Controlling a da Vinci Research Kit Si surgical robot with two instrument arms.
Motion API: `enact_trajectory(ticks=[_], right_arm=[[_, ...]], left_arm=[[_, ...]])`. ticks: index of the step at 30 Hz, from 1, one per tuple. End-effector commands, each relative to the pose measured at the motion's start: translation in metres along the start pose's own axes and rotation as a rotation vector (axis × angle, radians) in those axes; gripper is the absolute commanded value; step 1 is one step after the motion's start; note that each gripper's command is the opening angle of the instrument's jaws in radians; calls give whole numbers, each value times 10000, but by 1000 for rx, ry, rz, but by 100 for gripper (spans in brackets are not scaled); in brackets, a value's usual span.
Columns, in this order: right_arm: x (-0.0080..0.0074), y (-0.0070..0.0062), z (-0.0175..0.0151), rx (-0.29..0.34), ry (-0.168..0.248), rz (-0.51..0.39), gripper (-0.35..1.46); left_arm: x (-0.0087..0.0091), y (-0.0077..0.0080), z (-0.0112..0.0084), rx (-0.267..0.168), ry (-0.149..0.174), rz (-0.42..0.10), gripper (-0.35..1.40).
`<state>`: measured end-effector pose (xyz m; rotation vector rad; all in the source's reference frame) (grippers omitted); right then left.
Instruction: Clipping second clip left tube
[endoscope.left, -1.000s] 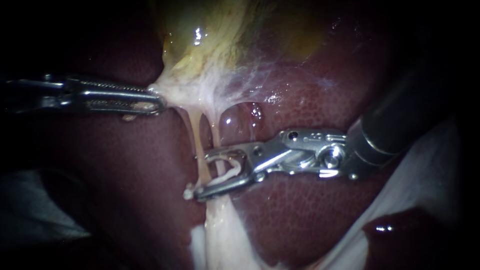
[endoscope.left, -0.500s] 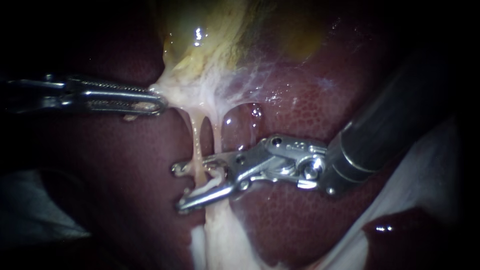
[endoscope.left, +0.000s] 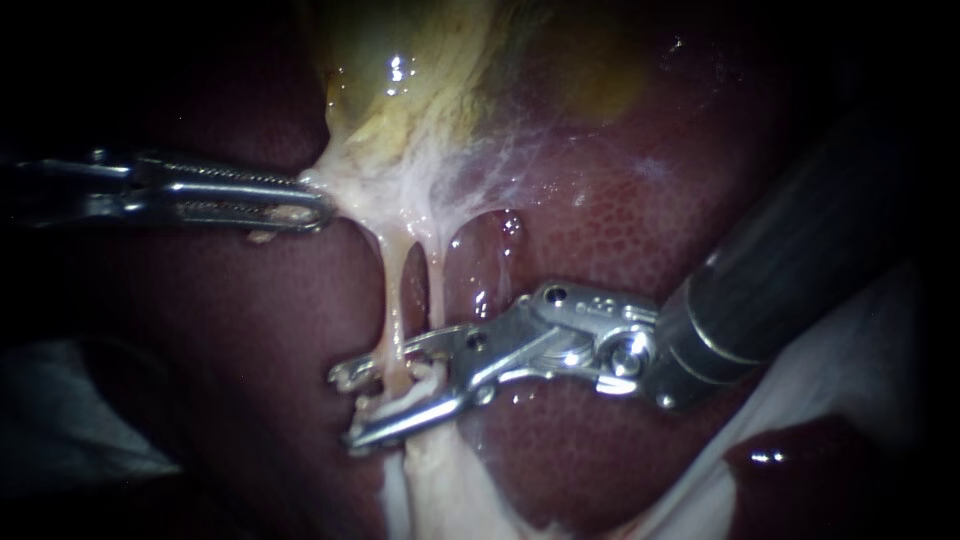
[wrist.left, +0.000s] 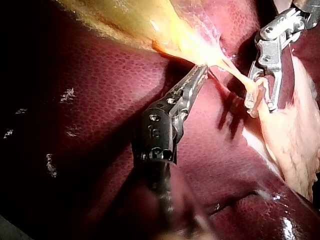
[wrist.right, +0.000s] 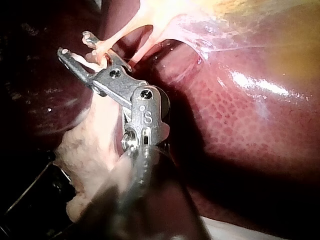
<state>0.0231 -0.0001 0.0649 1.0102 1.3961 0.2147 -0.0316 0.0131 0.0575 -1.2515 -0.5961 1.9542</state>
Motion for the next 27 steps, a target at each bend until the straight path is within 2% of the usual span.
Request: enact_trajectory(ticks=[1, 6, 9, 12, 18, 27], right_arm=[[2, 0, -2, -2, 1, 1, 2], [8, -2, -7, 5, 3, 4, -20], [8, -3, -8, 8, 5, 39, -35], [8, -5, -8, 14, 7, 86, -35], [5, -8, -4, 17, 5, 84, -35], [3, -3, -7, 32, 0, 82, -35]], left_arm=[[0, 0, 0, 0, 0, 0, -35], [0, 0, 1, 0, 0, 0, -35], [0, 0, 1, 1, 0, 0, -35], [0, 0, 1, 1, 0, 0, -35], [0, 0, 1, 1, 0, 0, -35], [1, -1, 1, 0, 0, 0, -35]])
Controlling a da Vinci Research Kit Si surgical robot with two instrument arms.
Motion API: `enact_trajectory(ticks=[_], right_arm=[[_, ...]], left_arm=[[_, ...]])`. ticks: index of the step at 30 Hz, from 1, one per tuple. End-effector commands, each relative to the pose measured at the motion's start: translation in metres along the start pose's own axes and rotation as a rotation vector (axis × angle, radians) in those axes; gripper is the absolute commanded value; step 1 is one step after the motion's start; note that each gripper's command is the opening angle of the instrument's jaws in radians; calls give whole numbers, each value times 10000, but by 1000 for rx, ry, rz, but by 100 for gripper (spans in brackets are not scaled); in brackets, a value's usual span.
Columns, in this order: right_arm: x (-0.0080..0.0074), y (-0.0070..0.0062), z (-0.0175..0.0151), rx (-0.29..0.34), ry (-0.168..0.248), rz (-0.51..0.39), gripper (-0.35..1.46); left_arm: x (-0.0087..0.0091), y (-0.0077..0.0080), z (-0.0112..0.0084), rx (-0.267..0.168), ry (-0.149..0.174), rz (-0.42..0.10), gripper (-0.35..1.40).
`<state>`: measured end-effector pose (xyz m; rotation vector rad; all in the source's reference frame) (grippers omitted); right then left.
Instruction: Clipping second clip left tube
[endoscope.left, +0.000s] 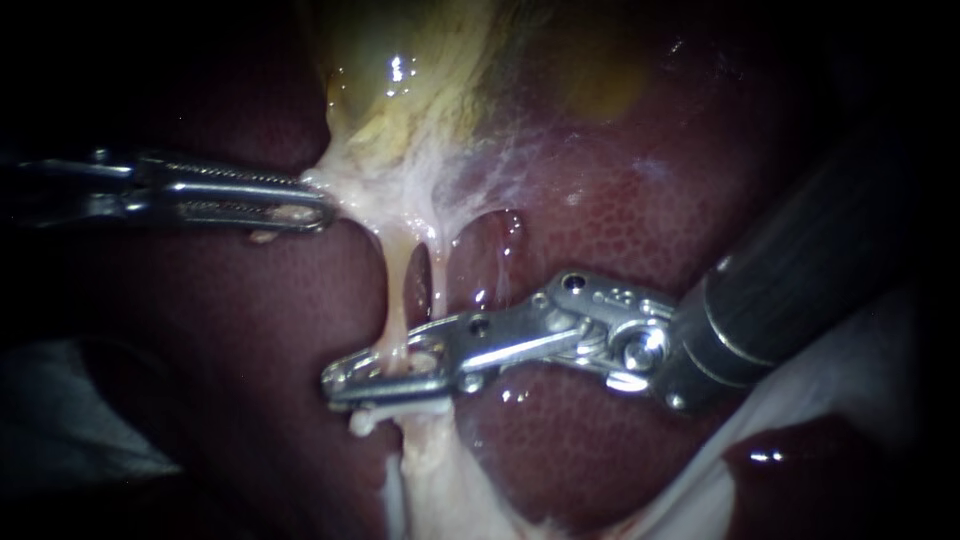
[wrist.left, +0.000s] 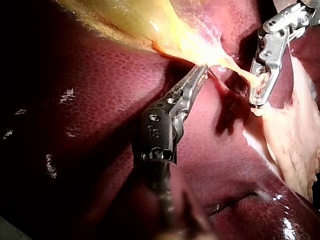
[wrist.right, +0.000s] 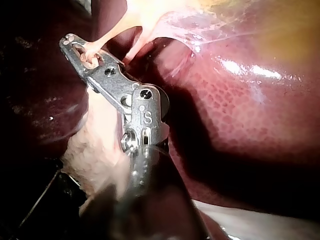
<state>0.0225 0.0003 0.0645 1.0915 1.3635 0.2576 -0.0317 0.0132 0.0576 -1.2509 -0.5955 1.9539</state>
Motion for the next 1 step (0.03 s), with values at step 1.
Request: enact_trajectory(ticks=[1], right_arm=[[-2, 1, 0, 8, -3, -2, -35]], left_arm=[[0, 0, 0, -1, 0, 0, -35]])
